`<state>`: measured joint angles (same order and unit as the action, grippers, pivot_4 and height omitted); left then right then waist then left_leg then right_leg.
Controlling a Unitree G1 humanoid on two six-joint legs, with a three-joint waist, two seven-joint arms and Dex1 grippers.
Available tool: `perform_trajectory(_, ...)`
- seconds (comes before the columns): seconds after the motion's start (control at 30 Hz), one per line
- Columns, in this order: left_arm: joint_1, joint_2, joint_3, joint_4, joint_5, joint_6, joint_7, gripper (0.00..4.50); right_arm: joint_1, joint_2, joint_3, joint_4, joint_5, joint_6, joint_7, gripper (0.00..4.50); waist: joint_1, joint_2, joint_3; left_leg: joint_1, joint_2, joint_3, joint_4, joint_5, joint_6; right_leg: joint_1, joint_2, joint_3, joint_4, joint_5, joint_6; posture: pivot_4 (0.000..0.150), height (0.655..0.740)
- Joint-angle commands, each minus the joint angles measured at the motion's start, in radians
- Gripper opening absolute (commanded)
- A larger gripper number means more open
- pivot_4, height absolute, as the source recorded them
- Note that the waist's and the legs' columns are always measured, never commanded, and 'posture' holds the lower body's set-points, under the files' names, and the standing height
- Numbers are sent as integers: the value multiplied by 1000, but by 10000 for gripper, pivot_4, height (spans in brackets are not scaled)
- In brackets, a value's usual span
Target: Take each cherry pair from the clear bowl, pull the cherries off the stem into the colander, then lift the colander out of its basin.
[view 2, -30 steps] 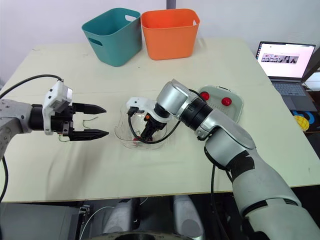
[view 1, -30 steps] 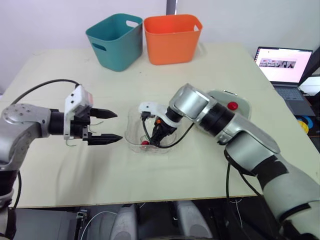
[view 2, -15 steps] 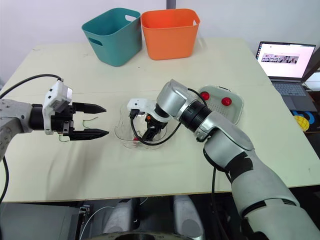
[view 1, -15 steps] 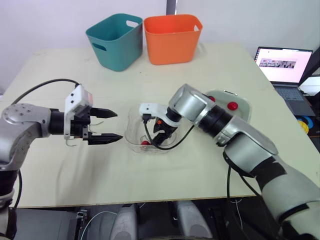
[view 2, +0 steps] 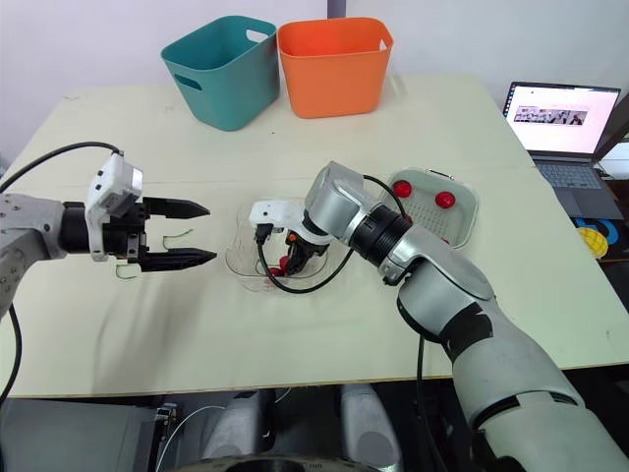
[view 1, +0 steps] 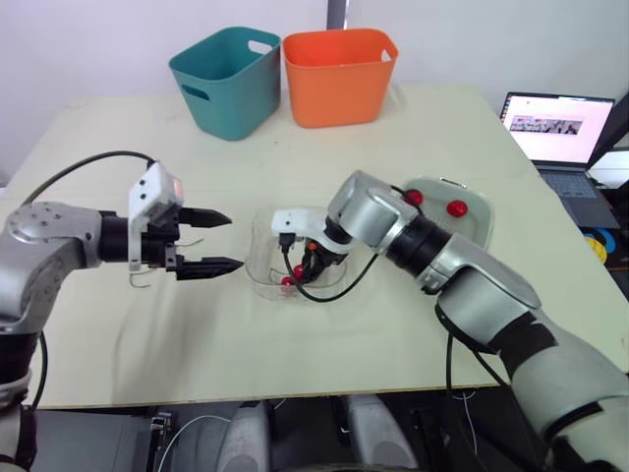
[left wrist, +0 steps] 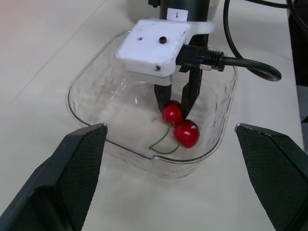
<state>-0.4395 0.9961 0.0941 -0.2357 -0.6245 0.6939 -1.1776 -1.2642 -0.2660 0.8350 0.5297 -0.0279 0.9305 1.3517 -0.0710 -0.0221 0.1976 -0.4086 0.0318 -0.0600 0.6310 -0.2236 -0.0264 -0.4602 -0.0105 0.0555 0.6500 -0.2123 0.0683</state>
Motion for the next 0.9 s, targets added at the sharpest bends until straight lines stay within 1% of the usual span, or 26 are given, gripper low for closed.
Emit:
perform_trajectory(0.03,-19,1,32,3,-12,-5,-1,45000,-15,-1,-28,-33,-7,5,7,9747,0,0,0,0,0,0,0,0,0,0,0,0,0,0,0,1500,7400)
perform_trajectory(0.2,-36,4,24,33,-3,-13,-11,45000,-40,-15,-83,-28,3,14,-14,9747,1,0,0,0,0,0,0,0,0,0,0,0,0,0,0,1500,7400)
perform_trajectory(0.37,-87,-5,53,90,-45,30,-8,45000,-72,-72,-187,-66,20,50,-37,9747,2,0,0,0,0,0,0,0,0,0,0,0,0,0,0,1500,7400)
perform_trajectory(0.67,-234,-37,87,189,-122,129,12,45000,-59,-218,-360,-297,37,93,-130,9747,1,0,0,0,0,0,0,0,0,0,0,0,0,0,0,1500,7400)
perform_trajectory(0.77,-323,-58,107,238,-165,183,33,45000,-20,-260,-449,-416,31,32,-221,9747,2,0,0,0,0,0,0,0,0,0,0,0,0,0,0,1500,7400)
perform_trajectory(0.87,-414,-72,112,302,-189,227,38,45000,30,-269,-554,-528,28,-83,-340,9747,2,0,0,0,0,-1,0,0,0,0,0,-1,0,0,1,1500,7400)
perform_trajectory(0.9,-452,-82,102,337,-186,233,32,45000,53,-270,-577,-563,3,-158,-405,9747,1,0,0,0,-1,0,0,0,0,0,0,0,0,0,1,1500,7400)
